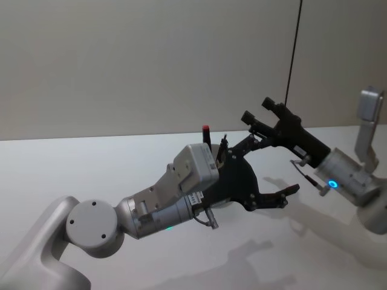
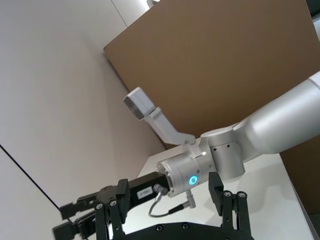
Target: Place the pen into the pen holder.
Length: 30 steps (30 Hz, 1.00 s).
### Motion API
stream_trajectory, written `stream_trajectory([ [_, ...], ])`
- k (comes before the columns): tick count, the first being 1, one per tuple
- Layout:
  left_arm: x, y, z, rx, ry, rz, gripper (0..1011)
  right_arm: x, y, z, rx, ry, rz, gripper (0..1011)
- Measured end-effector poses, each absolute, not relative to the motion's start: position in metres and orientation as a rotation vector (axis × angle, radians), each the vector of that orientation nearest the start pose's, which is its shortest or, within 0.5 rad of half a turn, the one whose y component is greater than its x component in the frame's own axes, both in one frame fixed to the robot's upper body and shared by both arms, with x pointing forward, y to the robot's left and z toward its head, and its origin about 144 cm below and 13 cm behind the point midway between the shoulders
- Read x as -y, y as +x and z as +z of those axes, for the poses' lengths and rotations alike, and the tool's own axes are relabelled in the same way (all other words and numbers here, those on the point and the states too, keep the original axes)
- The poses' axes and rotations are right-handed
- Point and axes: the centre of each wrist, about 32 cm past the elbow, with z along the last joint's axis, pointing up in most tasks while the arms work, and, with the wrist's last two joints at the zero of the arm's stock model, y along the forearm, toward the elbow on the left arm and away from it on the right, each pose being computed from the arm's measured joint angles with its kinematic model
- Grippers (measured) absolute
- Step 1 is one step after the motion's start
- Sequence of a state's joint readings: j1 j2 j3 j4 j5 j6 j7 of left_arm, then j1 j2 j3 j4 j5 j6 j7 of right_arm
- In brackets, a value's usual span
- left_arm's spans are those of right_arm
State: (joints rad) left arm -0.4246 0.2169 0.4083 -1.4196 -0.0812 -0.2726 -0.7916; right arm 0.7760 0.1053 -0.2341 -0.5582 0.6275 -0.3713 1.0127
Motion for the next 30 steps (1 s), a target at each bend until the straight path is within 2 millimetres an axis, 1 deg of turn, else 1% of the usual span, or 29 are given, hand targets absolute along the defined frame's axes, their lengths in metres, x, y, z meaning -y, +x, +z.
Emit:
stream_trajectory([
  [3,-0.176,0.552,1.232,0.517,-0.002,0.391,1004,0.255,0.637,1.159,0.010,0.390,-0.654,1002],
  [13,-0.176,0.552,1.232,0.517,-0.002,0.391,1004,0.269,0.621,1.167,0.023,0.385,-0.689,1002],
  [22,-0.176,0.552,1.232,0.517,-0.002,0.391,1004,0.275,0.612,1.171,0.031,0.377,-0.706,1002],
  [30,-0.176,0.552,1.232,0.517,-0.002,0.391,1004,0.278,0.608,1.173,0.035,0.374,-0.713,1002],
])
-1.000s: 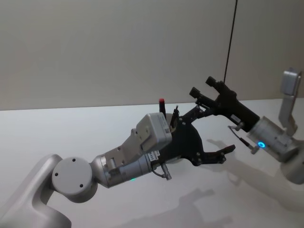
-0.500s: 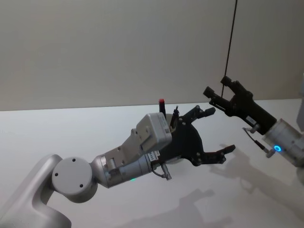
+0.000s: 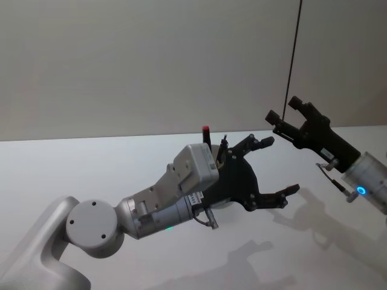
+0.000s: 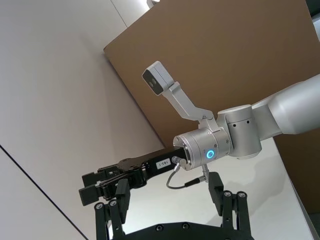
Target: Place the pen into the pen holder.
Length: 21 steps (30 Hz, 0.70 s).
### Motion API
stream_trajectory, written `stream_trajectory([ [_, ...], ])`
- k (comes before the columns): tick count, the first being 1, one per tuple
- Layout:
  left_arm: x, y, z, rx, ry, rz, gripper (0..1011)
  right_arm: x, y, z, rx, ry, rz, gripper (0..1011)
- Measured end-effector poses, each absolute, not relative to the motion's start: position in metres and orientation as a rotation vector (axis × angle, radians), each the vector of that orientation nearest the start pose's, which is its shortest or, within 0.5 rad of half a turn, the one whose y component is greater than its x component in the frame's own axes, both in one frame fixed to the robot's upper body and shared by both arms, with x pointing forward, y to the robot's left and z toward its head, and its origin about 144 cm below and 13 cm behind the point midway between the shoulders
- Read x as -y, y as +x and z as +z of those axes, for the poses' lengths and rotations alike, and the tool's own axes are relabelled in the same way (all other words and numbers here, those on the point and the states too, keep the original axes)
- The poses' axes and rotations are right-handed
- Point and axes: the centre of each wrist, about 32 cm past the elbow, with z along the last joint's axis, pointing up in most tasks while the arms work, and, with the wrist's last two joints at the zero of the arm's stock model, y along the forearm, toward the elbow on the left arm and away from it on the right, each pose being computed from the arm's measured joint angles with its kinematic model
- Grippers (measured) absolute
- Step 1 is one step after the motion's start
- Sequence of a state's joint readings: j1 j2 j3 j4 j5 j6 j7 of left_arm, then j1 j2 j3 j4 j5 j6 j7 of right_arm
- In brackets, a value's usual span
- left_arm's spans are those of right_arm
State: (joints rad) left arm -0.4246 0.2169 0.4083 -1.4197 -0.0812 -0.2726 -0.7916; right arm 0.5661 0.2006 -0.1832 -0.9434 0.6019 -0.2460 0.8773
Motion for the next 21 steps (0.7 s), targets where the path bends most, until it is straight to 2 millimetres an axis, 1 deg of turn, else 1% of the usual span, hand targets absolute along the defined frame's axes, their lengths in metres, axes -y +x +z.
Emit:
stream_trajectory([
  [21,-0.1760,0.5516,1.2321,0.517,-0.002,0.391,1004,0.2802,0.6044,1.1755,0.039,0.370,-0.720,1002],
])
